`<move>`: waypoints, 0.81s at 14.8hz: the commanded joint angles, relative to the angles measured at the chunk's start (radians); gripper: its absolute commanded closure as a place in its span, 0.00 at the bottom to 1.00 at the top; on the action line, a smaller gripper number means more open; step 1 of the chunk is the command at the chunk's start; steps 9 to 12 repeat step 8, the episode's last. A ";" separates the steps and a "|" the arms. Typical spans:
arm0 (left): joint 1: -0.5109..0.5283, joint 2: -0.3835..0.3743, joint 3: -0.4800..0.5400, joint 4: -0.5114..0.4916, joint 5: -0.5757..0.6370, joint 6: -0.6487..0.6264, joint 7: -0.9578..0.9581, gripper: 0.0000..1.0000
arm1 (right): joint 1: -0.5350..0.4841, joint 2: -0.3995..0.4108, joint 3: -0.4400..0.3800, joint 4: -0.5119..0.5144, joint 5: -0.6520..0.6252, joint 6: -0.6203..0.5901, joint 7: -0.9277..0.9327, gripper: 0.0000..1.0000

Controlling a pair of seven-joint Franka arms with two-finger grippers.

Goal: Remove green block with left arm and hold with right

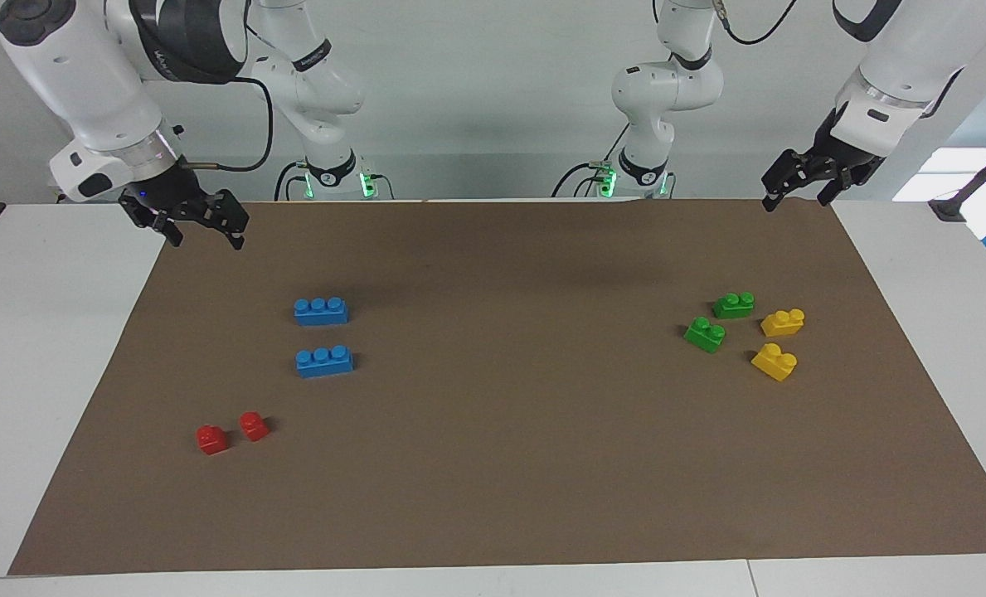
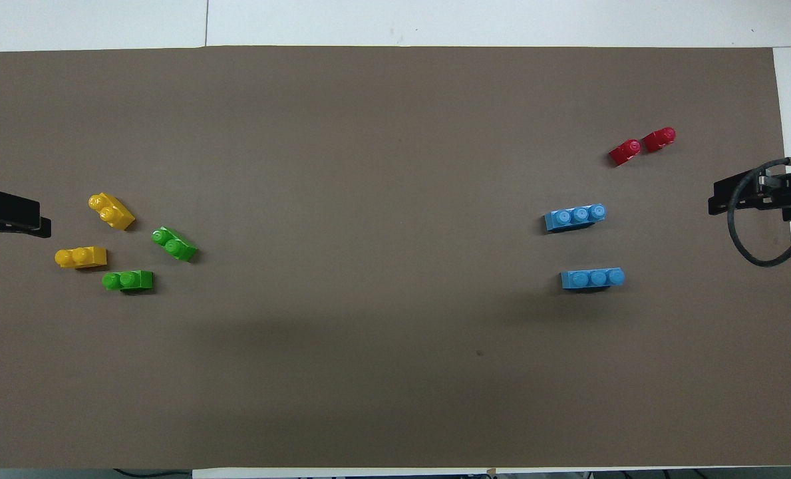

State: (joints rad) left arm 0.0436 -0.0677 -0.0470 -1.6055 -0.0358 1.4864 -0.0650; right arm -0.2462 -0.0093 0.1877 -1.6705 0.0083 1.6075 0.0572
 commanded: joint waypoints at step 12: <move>0.004 0.006 0.003 0.021 -0.007 -0.017 0.016 0.00 | 0.001 0.005 0.007 0.000 -0.039 -0.011 0.024 0.00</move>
